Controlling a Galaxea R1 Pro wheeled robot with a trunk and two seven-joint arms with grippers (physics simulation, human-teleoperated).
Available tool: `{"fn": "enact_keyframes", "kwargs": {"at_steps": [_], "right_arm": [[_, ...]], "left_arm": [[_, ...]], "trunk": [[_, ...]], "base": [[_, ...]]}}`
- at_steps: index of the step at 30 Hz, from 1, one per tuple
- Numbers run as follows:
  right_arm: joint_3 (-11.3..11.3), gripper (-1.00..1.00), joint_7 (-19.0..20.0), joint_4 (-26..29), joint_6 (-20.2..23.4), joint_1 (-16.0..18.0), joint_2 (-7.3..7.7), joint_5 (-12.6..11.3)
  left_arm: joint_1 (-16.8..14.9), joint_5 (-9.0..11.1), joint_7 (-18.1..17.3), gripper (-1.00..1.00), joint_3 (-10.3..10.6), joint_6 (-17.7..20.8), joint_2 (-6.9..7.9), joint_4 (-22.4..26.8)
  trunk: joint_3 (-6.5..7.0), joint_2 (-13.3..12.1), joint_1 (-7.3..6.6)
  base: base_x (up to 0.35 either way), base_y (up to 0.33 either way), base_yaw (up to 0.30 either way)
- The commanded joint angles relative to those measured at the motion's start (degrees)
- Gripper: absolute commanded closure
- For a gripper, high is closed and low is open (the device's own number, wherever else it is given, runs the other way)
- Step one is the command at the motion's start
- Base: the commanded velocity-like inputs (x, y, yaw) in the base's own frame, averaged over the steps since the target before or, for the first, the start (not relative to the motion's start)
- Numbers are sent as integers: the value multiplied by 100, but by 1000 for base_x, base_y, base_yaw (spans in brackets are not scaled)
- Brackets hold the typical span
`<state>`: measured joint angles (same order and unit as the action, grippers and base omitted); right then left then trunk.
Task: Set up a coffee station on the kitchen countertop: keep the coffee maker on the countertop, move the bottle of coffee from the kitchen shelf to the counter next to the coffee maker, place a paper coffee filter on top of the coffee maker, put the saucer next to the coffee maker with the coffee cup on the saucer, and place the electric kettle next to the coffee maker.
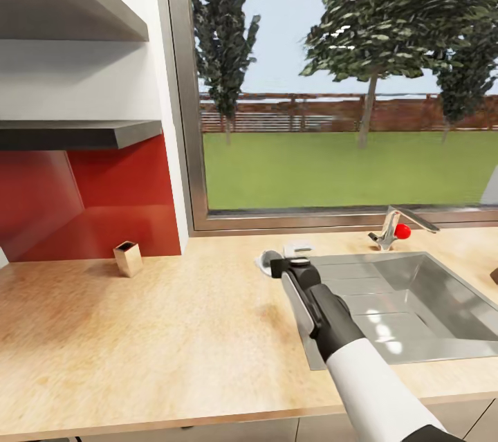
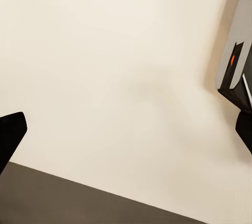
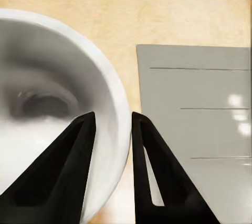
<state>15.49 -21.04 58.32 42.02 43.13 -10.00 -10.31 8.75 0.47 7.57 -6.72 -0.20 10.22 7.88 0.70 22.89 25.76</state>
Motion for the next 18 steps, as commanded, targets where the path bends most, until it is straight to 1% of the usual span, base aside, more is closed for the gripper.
{"fn": "enact_keyframes", "kwargs": {"at_steps": [1, 5, 13, 14, 15, 16, 18], "right_arm": [[14, 100, -40, 83, 8, 2, 0, -67], [25, 100, -40, 253, 8, 2, 0, -68], [24, 100, -48, 325, 31, 2, 0, -64], [19, 100, -49, 327, 102, 2, 0, -66], [9, 100, -49, 354, 386, 2, 0, -67], [7, 100, -49, 397, 545, 2, 0, -67], [10, 100, -49, 495, 728, 2, 0, -67]], "left_arm": [[6, 6, 1, -100, -31, -1, -2, 12], [5, 6, -1, -100, -37, -5, -2, 12], [6, 6, 7, -100, -32, -7, -2, 12], [6, 6, 7, -100, -32, -7, -2, 12], [5, 6, 9, -100, -34, -7, -5, 12], [6, 6, 11, -100, -36, -7, -7, 12], [5, 6, 9, -100, -40, -7, -9, 12]], "trunk": [[-1, 3, 2], [-1, 3, 2], [-1, 3, 2], [-1, 3, 2], [-1, 3, 2], [-1, 3, 2], [-1, 3, 2]], "base": [[0, 0, 0], [0, 0, 0], [0, 0, 0], [0, 0, 0], [0, 0, 0], [0, 0, 0], [0, 0, 0]]}}
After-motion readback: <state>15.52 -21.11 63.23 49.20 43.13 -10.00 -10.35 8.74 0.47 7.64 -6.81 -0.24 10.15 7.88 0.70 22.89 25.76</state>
